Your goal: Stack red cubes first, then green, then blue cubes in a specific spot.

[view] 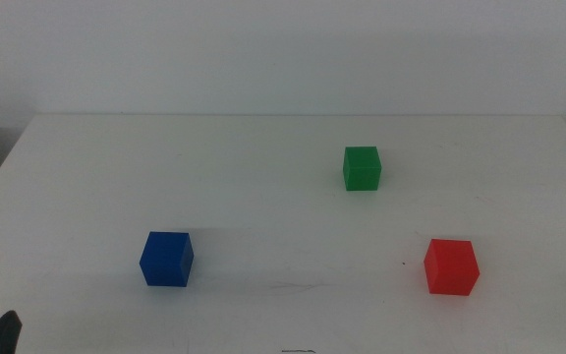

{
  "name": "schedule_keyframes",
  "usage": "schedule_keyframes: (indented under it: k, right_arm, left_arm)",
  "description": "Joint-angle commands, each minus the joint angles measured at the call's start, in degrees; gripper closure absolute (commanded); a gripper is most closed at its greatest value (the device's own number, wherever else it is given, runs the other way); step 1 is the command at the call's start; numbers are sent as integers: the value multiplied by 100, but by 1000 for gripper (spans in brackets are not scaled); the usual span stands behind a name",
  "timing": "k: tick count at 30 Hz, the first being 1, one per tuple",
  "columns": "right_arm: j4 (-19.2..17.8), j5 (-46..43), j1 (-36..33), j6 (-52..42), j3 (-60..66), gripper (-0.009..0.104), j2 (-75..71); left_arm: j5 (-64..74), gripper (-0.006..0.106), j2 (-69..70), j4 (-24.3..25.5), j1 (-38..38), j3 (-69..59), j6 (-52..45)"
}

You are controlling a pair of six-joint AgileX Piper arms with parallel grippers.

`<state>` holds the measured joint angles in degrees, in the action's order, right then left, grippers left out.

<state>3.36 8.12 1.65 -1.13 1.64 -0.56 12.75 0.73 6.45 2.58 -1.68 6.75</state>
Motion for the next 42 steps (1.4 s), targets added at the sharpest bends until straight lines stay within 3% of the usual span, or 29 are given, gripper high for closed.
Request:
schedule_keyframes:
  k: [1, 12, 23, 28, 35, 42]
  right_arm:
    - [-47, -356, 30, -28, -229, 3, -123]
    - [-47, 1398, 30, -28, -1816, 3, 624]
    - [-70, 3453, 30, -28, -4189, 3, 2831]
    - [148, 4749, 30, -28, -5233, 3, 3828]
    - [138, 5477, 7, 509, -6421, 3, 5170]
    - [15, 5739, -868, 1197, -6967, 3, 6273]
  left_arm:
    - [-474, 7, 120, -61, -4, 17, 41]
    - [-474, 7, 120, -61, -4, 17, 41]
    - [-474, 7, 120, -61, -4, 17, 41]
    - [-474, 7, 120, -56, -4, 17, 41]
    - [-474, 7, 120, -56, -4, 17, 41]
    - [-474, 7, 120, -56, -4, 17, 41]
